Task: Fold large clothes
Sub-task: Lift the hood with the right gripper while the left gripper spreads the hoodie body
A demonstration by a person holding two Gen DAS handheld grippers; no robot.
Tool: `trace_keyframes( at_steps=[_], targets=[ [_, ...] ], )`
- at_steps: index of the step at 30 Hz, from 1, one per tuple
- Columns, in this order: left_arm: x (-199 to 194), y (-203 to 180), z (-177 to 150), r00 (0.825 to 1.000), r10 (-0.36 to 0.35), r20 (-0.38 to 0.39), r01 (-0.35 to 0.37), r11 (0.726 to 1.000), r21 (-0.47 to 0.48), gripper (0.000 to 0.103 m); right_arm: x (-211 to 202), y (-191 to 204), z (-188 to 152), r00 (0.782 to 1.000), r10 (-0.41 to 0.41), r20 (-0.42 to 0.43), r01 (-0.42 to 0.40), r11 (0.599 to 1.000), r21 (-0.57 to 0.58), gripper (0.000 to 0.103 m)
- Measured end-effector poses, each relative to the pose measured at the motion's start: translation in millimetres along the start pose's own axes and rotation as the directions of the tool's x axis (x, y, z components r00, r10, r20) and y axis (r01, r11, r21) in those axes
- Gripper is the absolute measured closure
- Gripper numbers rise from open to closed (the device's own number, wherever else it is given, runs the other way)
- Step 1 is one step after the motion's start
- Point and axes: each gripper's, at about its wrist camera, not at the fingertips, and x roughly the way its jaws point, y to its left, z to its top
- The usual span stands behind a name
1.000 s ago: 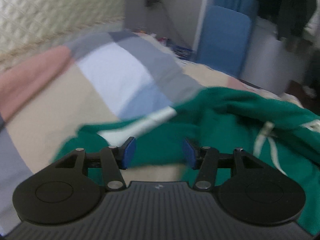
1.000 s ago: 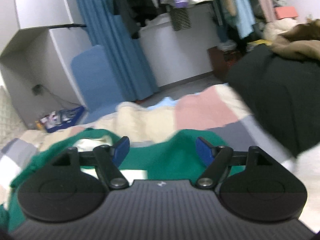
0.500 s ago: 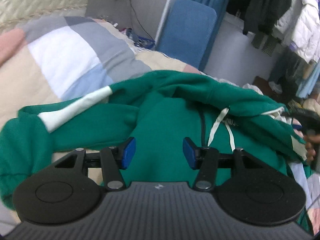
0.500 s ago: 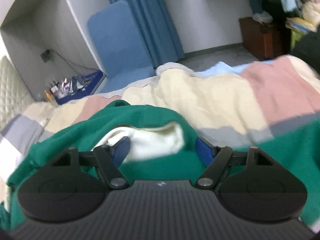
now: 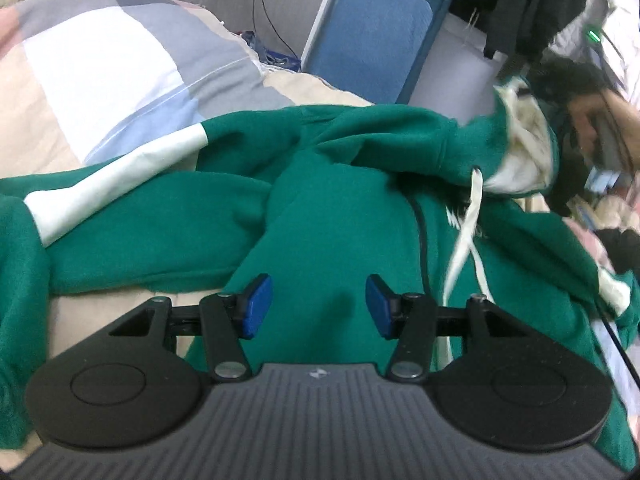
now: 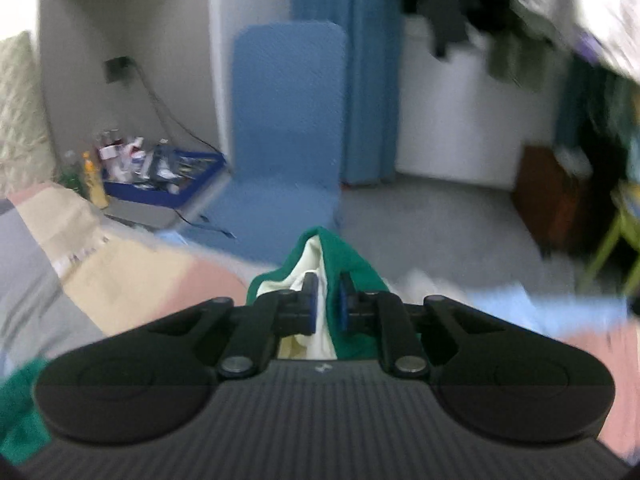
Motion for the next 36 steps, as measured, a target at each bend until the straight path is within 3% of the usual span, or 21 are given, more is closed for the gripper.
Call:
trace_keyframes(
  at_steps=[4,6,10,13,16,20,22,24,28,36],
  targets=[
    [11.1,1.2,4.8,0.999,-0.019,0.037,0.018,1.000,0.009,0.045,31.8,61.8,55.2,1.000,0.022,0.022,-0.018,0.989,-0.149,0.090],
    [18.2,2.8,6.4,0.998,-0.030,0.050,0.029,0.999,0.016,0.045,44.7,88.1,78.7,0.996,0.036,0.087,-0.019,0.982,-0.186,0.090],
    [33.1,10.0,10.1,0.996,-0.045,0.082,0.045,0.999,0.006,0.045,68.7,107.3,108.4,0.973,0.033,0.228,0.001,0.989,-0.149,0.090],
    [43.6,17.9,15.5,0.994,-0.046,0.099,0.049,0.998,-0.030,0.044,90.9,108.3,115.1,0.962,0.020,0.272,0.007,0.995,-0.098,0.089],
    [53.6,36.4,20.0,0.991,-0.090,0.099,0.104,0.983,-0.154,0.044,118.7,105.4,103.5,0.968,-0.003,0.250,0.017,0.998,-0.055,0.086],
    [62.4,50.9,25.6,0.991,-0.108,0.082,0.123,0.970,-0.207,0.044,143.1,100.2,73.9,0.986,0.011,0.168,-0.008,1.000,-0.019,0.075],
    [63.7,53.4,26.9,0.990,-0.117,0.075,0.131,0.966,-0.221,0.044,146.4,97.6,62.1,0.988,0.016,0.152,-0.016,1.000,0.000,0.044],
    [61.7,51.4,26.0,0.990,-0.118,0.073,0.131,0.967,-0.218,0.044,141.3,88.1,50.3,0.989,0.023,0.143,-0.031,0.998,0.053,0.033],
    [53.3,51.6,26.1,0.990,-0.123,0.063,0.134,0.966,-0.220,0.044,125.8,79.9,28.1,0.993,0.039,0.113,-0.050,0.994,0.097,0.033],
    [16.6,41.0,23.1,0.992,-0.095,0.080,0.108,0.979,-0.172,0.044,40.8,44.4,-22.8,0.996,0.042,0.085,-0.056,0.985,0.164,0.033]
  ],
)
